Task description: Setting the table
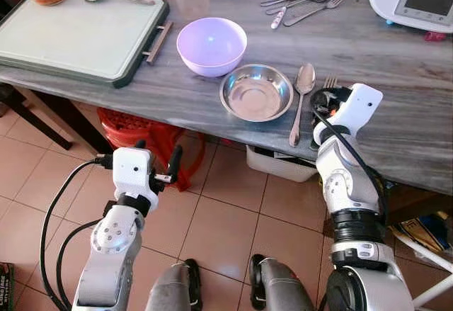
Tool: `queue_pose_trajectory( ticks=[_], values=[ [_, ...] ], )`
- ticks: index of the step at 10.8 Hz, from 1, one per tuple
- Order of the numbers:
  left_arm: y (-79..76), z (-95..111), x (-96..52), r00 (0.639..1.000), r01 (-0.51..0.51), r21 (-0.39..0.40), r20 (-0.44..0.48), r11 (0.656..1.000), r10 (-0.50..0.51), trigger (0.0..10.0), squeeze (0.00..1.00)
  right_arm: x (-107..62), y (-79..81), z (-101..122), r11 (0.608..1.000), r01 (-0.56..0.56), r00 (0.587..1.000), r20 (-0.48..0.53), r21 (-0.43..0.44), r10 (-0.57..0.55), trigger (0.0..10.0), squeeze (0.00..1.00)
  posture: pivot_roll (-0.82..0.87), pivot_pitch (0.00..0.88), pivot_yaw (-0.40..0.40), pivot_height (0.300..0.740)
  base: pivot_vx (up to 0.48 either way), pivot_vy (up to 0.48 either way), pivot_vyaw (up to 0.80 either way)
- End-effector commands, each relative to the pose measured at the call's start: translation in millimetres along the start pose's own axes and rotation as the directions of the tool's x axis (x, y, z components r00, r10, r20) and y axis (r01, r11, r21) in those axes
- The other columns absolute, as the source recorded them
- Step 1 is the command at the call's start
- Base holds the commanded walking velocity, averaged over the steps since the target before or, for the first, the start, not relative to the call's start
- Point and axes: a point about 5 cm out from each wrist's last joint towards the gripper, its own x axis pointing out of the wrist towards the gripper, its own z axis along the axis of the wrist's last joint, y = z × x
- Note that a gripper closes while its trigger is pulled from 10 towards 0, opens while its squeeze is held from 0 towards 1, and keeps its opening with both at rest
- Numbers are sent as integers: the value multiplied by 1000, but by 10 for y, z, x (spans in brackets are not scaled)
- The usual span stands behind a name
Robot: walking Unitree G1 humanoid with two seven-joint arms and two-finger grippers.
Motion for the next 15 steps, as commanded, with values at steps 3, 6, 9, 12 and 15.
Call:
queue_pose_trajectory(
  ticks=[3,6,9,12,15],
  values=[
    [16,-37,3,1000,-13,2,-15,1000,13,10000,0,-53,36,-19,996,-71,997,16,-60,72,10000,0,-1,243,39,740,0,0,0],
    [7,-34,14,1000,-14,-1,-10,1000,14,10000,0,-77,144,109,986,-151,982,101,-65,157,10000,0,-1,237,37,740,0,0,0],
    [-1,-23,34,1000,-14,-6,0,1000,14,10000,0,-117,96,178,984,-144,978,138,-104,157,10000,0,-6,230,34,740,0,0,0],
    [-8,3,43,1000,-14,-24,20,1000,14,10000,0,-268,41,375,972,-146,960,213,-182,184,10000,0,-14,220,28,740,0,0,0],
    [39,26,64,996,-88,-30,18,996,89,10000,0,-537,-16,396,943,-152,943,242,-295,227,10000,0,-27,213,23,740,0,0,0]
  ],
)
